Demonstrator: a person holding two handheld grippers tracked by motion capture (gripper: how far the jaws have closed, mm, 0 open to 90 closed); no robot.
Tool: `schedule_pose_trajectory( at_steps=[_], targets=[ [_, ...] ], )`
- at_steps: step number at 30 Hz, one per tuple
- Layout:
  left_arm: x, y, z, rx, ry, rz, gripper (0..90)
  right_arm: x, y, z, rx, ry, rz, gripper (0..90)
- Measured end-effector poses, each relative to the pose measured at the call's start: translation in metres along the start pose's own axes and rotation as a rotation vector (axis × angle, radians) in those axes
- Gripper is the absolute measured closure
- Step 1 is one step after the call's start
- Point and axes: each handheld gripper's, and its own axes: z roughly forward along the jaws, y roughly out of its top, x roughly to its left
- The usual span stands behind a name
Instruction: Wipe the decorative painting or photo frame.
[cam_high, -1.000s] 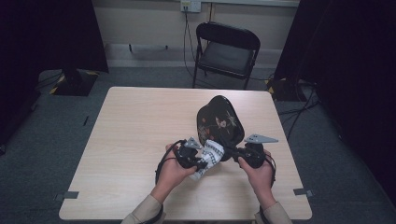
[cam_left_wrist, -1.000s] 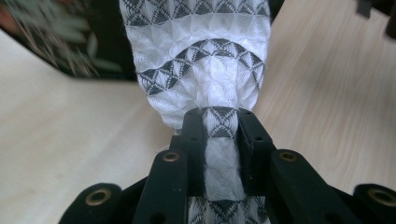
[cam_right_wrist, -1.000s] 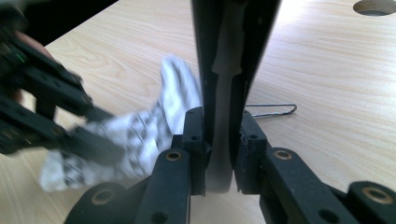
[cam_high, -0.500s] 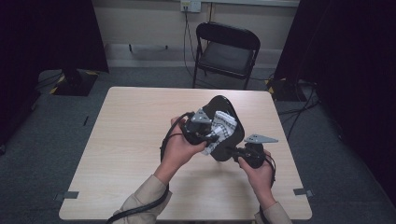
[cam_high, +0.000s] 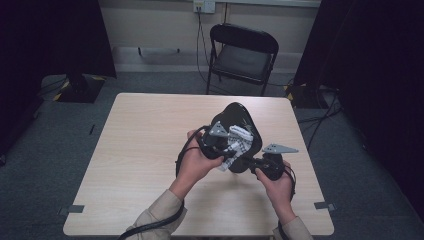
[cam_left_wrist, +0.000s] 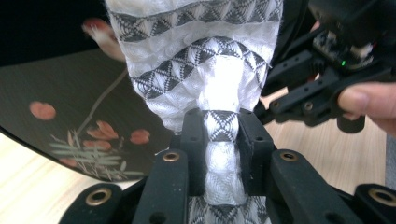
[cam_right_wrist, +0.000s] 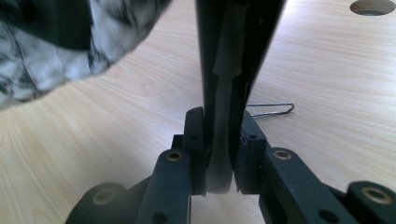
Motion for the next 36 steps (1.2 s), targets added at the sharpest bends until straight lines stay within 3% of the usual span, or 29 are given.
schedule_pose_trajectory(
  at_steps=[13,36],
  targets=[
    [0.005,-0.037,0.02,0.072,-0.004,-0.042,75.2,-0.001,0.0,0.0,-0.001,0.004,-0.003,78.2],
    [0.007,-0.084,0.045,0.17,-0.025,-0.089,75.2,0.0,0.0,-0.009,-0.021,0.015,-0.001,76.6]
  ],
)
